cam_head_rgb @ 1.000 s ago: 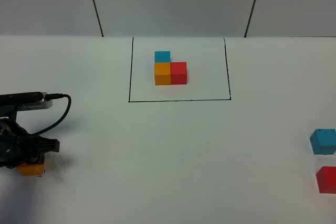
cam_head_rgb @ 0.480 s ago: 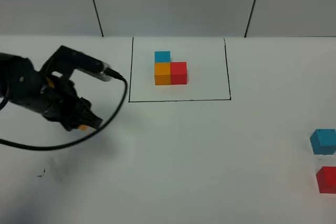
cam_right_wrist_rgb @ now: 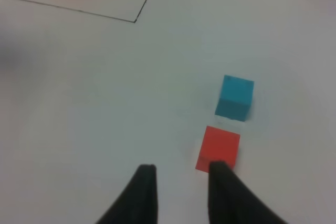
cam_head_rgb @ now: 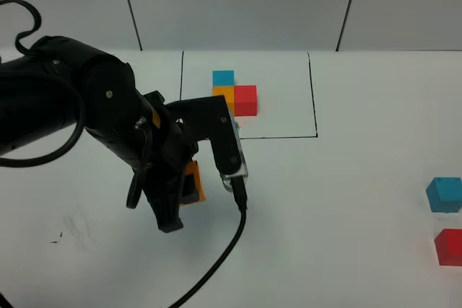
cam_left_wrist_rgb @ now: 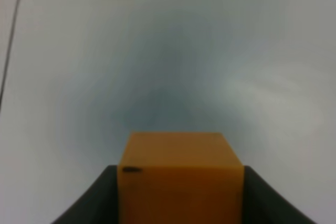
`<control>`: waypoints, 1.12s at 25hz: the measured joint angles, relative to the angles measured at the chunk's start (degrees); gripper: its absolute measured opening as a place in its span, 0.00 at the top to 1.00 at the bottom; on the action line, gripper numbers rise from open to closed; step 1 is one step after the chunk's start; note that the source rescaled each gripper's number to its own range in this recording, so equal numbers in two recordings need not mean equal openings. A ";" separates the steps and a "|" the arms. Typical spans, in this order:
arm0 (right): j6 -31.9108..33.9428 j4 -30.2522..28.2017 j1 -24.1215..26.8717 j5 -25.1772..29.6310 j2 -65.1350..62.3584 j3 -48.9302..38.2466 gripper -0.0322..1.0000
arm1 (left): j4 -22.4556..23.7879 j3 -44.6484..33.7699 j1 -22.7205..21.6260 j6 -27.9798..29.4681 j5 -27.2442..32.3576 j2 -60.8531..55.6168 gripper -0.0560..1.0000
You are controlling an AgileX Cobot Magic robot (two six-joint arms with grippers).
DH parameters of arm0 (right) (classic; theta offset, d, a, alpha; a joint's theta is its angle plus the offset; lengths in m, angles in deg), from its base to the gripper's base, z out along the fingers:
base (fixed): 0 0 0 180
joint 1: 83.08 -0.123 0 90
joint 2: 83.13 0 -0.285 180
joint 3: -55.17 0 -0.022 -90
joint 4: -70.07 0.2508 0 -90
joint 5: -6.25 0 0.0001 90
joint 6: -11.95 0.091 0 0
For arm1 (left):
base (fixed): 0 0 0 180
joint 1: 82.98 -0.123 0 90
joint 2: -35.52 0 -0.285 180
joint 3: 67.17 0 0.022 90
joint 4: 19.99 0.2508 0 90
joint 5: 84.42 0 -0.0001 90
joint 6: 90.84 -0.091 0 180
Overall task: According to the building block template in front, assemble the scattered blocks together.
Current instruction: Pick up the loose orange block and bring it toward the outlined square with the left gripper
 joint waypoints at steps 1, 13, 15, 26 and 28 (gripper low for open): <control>0.00 0.00 0.00 0.00 0.00 0.00 0.97 | 0.00 0.25 1.20 -0.36 0.15 0.27 0.95; 0.00 0.00 0.00 0.00 0.00 0.00 0.97 | 1.76 6.76 4.75 -1.91 -0.61 14.51 0.95; 0.00 0.00 0.00 0.00 0.00 0.00 0.97 | 1.96 6.87 4.75 -2.72 -2.29 16.30 0.95; 0.00 0.00 0.00 0.00 0.00 0.00 0.97 | 0.83 6.87 4.75 -6.91 -9.11 22.25 0.95; 0.00 0.00 0.00 0.00 0.00 0.00 0.97 | 0.83 6.87 4.75 -6.93 -9.43 22.98 0.95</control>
